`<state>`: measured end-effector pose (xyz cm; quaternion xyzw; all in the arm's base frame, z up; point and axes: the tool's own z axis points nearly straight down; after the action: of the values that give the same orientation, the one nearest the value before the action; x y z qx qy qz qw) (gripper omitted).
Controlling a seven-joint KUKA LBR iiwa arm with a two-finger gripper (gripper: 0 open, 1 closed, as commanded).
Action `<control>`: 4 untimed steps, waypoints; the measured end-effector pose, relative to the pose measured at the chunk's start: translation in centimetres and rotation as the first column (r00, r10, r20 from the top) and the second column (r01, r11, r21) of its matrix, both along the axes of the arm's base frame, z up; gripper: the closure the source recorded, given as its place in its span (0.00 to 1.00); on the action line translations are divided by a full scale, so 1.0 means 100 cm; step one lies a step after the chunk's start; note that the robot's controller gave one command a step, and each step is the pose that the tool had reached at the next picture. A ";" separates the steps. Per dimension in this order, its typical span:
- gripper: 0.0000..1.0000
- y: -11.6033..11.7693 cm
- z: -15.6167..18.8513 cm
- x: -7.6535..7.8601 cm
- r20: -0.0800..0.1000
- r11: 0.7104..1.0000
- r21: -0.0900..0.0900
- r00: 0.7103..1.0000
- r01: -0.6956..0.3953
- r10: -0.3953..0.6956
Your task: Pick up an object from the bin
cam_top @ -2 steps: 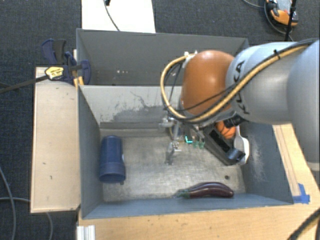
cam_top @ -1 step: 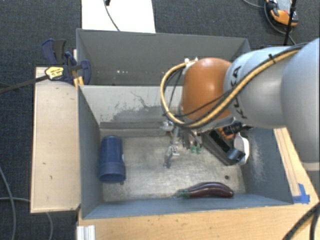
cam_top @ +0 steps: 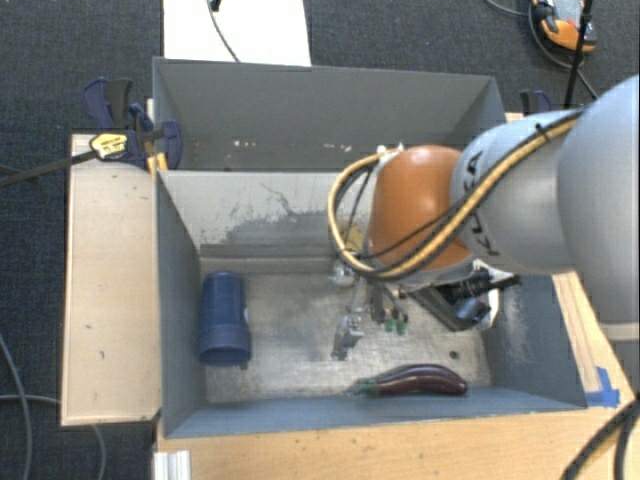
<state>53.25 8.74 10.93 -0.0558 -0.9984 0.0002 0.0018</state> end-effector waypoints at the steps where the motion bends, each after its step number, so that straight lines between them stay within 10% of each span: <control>1: 0.00 0.000 0.002 -0.009 0.004 1.000 0.001 1.000 -0.004 0.004; 2: 0.00 -0.001 -0.004 -0.025 0.005 0.989 0.001 0.989 0.151 -0.151; 3: 0.00 -0.035 -0.007 -0.044 0.005 0.999 0.002 0.999 -0.042 0.042; 4: 0.00 -0.054 0.031 -0.049 0.001 0.999 0.000 0.999 0.034 -0.034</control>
Offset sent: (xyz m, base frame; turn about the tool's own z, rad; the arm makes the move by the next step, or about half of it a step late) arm -0.0557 -0.0048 -0.0153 -0.1718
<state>48.31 3.35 14.00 -0.0729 -0.9973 0.0002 0.0013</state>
